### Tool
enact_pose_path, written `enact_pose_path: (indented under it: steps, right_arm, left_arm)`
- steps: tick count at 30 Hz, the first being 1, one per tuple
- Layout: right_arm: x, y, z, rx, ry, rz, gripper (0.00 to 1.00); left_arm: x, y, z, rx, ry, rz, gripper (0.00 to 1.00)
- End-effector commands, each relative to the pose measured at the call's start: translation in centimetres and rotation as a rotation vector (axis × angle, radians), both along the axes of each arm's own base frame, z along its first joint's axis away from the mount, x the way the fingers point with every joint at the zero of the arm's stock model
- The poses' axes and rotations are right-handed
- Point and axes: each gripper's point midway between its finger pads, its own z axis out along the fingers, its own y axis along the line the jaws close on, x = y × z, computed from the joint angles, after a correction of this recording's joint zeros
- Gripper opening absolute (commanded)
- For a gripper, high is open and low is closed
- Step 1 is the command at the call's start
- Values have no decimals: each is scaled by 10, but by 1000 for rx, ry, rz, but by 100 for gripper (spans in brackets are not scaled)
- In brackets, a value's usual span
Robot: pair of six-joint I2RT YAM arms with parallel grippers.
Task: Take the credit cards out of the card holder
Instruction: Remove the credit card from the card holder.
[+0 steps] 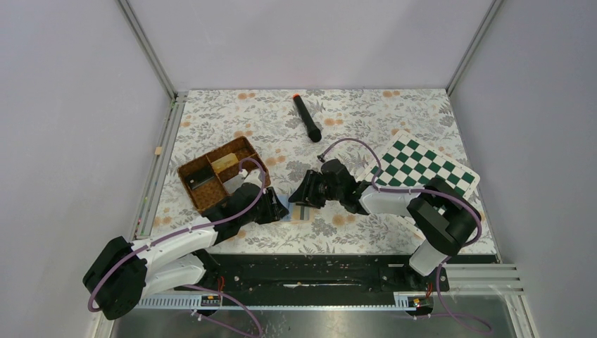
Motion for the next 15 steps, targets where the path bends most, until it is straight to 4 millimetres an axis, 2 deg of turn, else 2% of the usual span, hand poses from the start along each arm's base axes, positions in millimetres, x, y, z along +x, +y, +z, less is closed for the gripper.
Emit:
enact_pose_path:
  steps: [1, 10, 15]
  right_arm:
    - [9, 6, 3, -14, -28, -7, 46]
    - [7, 4, -14, -40, -1, -9, 45]
    - [4, -7, -26, -105, 3, -17, 45]
  left_arm:
    - [5, 0, 3, -7, -33, 4, 46]
    - [4, -1, 2, -9, -31, 3, 46]
    - [5, 0, 1, -6, -29, 8, 46]
